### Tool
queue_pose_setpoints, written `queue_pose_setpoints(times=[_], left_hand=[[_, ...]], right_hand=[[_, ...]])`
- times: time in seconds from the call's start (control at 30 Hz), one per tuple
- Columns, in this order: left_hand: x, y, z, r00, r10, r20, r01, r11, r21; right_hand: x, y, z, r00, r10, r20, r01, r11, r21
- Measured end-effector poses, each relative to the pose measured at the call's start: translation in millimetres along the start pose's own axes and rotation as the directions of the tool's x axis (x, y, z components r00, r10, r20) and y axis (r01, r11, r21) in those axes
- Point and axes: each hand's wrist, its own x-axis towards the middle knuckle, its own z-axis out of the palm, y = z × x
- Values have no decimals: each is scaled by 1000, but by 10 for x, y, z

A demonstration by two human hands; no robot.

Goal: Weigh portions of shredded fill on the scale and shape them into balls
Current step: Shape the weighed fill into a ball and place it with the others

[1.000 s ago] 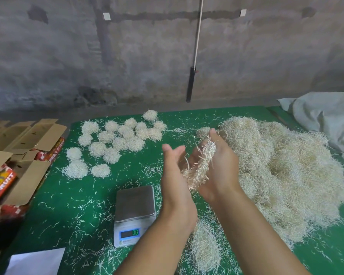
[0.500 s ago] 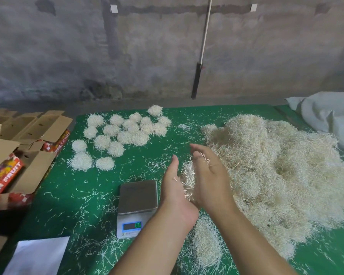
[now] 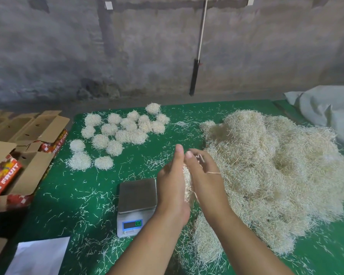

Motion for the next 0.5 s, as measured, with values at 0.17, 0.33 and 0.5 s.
queue_pose_setpoints(times=[0.17, 0.33, 0.5], left_hand=[[181, 20, -173, 993, -115, 4, 115, 993, -27], [177, -91, -228, 992, 110, 66, -118, 983, 143], [114, -383, -291, 651, 631, 422, -636, 150, 757]], right_hand=[[-43, 123, -80, 950, 270, 156, -302, 920, 251], [-42, 152, -54, 863, 322, 391, -493, 707, 507], [-86, 67, 70, 829, 333, 450, -557, 568, 606]])
